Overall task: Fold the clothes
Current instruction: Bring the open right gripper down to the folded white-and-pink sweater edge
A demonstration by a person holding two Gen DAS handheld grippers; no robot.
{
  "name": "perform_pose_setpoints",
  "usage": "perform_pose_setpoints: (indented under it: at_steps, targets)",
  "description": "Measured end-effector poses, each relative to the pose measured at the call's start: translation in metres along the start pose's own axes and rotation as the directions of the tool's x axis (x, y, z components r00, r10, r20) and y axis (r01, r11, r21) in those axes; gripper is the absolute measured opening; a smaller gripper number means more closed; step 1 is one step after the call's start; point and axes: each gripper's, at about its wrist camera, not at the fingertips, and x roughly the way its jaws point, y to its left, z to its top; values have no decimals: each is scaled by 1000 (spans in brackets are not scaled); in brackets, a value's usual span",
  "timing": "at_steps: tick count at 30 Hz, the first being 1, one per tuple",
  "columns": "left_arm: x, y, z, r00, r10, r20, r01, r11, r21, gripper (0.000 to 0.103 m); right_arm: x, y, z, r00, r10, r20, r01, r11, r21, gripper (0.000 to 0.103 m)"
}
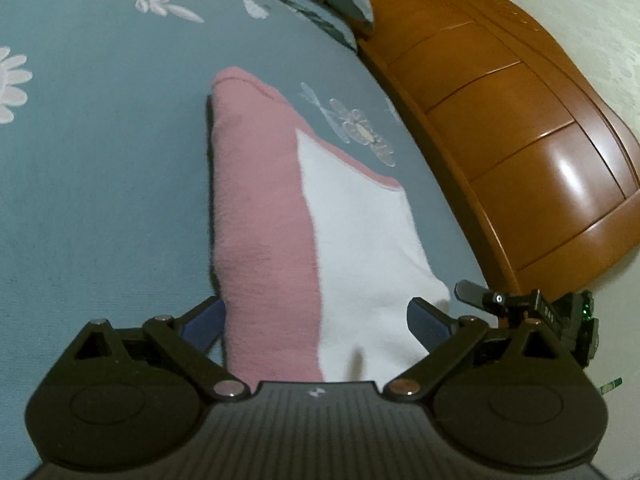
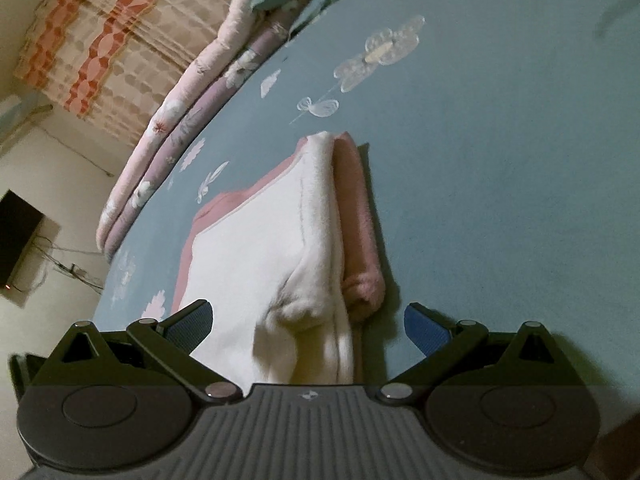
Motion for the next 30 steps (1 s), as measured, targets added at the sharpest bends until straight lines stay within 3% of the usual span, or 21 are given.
perform_pose_setpoints:
  at_steps: [7, 17, 20, 30]
  targets:
    - [19, 14, 12, 998, -53, -21, 52, 997, -53, 99, 23, -8, 23, 997, 69, -26, -67, 996, 59, 103]
    - [58, 15, 57, 996, -62, -61, 60, 998, -32, 101, 61, 10, 55, 992, 79, -97, -81, 997, -14, 103]
    - [68, 20, 66, 993, -93, -69, 88, 994, -61, 101, 68, 9, 61, 990, 97, -105, -99, 995, -12, 103]
    - [57, 24, 41, 988, -145, -61, 143, 989, -34, 102, 49, 5, 34, 979, 139, -148, -144, 989, -21, 103]
